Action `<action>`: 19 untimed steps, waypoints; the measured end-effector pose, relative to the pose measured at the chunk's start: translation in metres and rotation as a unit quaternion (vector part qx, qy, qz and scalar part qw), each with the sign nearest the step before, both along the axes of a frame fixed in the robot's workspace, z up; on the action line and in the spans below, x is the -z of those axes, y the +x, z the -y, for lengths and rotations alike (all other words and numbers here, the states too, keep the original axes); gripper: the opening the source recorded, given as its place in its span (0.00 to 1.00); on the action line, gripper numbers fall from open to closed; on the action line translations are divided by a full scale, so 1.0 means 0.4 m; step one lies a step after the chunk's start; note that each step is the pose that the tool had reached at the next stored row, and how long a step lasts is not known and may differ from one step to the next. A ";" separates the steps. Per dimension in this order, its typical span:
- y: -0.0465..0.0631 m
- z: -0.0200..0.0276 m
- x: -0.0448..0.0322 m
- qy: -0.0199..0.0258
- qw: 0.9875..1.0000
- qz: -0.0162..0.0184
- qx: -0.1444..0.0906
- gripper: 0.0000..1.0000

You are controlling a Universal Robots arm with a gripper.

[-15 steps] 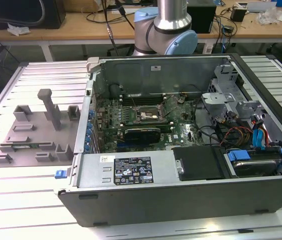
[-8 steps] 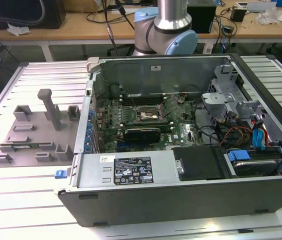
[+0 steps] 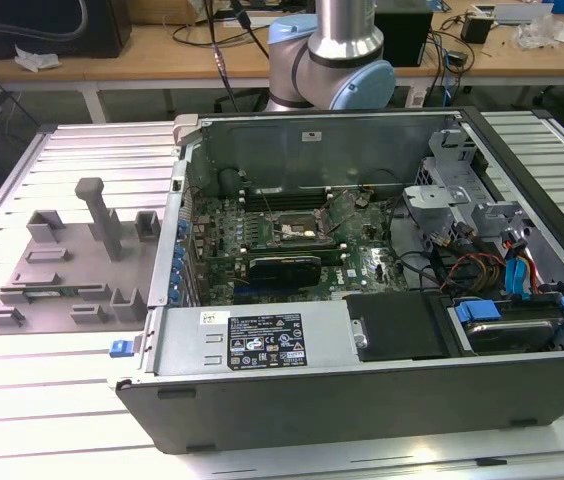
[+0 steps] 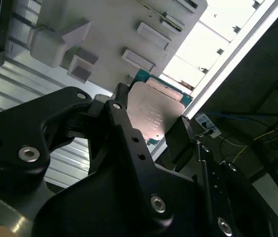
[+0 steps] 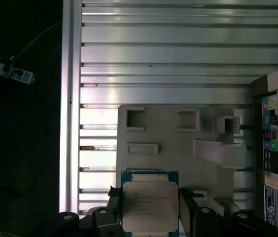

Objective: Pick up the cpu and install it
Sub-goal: 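Pick up the cpu and move it towards the insertion slot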

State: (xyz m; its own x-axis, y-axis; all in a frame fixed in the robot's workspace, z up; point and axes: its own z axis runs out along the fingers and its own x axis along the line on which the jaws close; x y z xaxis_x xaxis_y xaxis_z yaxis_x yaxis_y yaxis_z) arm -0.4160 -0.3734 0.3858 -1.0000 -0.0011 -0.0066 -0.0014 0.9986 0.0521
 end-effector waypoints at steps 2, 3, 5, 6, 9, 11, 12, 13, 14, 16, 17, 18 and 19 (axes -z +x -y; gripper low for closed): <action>0.010 0.000 0.001 0.000 1.000 0.000 0.000 0.55; 0.015 0.000 0.000 0.000 1.000 0.000 0.000 0.55; 0.031 0.000 0.001 0.000 1.000 0.000 0.000 0.55; 0.037 0.000 0.001 0.000 1.000 0.000 0.000 0.55; 0.062 0.000 0.000 0.000 1.000 0.000 0.000 0.55; 0.086 0.000 0.001 0.000 1.000 0.000 0.000 0.55; 0.092 0.000 0.000 0.000 1.000 0.000 0.000 0.55; 0.101 0.000 0.000 0.000 1.000 0.000 0.000 0.55; 0.109 0.000 0.000 0.000 1.000 0.000 0.000 0.55; 0.122 0.000 0.001 0.000 1.000 0.000 0.000 0.55; 0.132 0.000 0.001 0.000 1.000 0.000 0.000 0.55; 0.139 0.000 0.001 0.000 1.000 0.000 0.000 0.55; 0.145 0.000 0.000 0.000 1.000 0.000 0.000 0.55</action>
State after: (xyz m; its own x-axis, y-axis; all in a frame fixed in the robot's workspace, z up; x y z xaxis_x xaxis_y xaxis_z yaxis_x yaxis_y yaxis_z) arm -0.3578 -0.3734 0.3856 -1.0000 -0.0010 -0.0069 -0.0014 0.9986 0.0522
